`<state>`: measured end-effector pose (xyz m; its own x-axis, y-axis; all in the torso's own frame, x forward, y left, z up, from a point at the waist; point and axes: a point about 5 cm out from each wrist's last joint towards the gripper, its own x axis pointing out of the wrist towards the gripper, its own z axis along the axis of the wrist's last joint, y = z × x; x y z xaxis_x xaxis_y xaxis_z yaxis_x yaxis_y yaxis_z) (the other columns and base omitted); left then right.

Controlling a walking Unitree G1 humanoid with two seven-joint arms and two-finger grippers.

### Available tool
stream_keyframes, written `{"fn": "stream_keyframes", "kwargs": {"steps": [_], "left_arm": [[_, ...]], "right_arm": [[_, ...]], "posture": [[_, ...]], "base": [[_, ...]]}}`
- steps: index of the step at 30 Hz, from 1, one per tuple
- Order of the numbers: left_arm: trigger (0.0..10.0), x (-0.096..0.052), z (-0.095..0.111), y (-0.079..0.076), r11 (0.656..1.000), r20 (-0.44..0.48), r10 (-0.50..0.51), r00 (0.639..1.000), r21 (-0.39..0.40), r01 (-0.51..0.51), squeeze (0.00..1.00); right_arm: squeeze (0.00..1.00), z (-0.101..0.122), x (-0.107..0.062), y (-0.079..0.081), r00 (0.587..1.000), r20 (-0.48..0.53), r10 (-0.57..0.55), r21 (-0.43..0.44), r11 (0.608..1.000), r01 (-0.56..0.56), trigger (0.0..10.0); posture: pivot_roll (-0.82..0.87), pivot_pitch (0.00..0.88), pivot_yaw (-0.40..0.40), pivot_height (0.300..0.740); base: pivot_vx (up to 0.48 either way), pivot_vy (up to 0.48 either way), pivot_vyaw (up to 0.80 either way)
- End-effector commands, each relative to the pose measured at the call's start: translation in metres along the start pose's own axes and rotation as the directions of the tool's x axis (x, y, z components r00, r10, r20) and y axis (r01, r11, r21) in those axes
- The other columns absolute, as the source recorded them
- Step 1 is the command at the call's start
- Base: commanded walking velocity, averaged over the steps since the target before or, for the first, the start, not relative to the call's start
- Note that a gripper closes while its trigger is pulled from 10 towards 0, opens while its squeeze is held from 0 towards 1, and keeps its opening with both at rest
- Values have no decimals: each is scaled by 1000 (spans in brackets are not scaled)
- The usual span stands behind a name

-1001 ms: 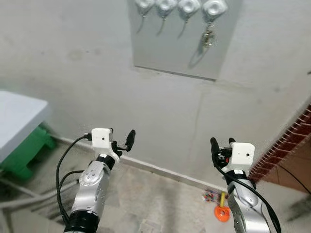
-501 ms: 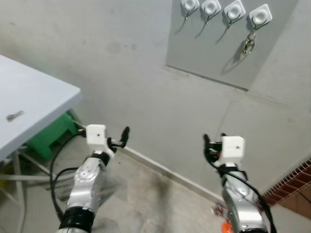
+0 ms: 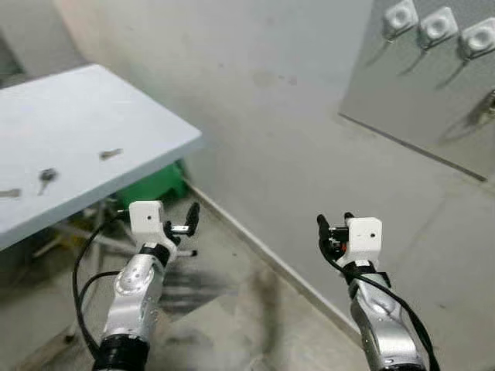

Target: Hang keys on a hook

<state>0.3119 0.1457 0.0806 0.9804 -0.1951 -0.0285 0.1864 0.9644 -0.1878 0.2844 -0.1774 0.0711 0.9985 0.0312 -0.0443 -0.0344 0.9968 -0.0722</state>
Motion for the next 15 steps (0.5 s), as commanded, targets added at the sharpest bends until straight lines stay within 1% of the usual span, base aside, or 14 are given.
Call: {"fn": "stream_keyframes", "kwargs": {"steps": [1,9,15], "left_arm": [[10000,-2,7,10,999,12,15,1000,38,-15,0],[10000,-7,13,12,999,30,8,1000,36,-9,0],[10000,-6,15,13,999,30,12,999,43,-13,0]], "right_arm": [[0,7,3,4,1000,23,11,15,1000,-11,10000],[0,12,2,0,999,38,23,7,1000,-24,10000],[0,15,2,2,998,47,38,5,999,-38,10000]], "posture": [[-33,35,-19,740],[-33,34,-20,740],[-32,30,-20,740]], "base": [[0,0,719],[0,0,723],[0,0,725]]}}
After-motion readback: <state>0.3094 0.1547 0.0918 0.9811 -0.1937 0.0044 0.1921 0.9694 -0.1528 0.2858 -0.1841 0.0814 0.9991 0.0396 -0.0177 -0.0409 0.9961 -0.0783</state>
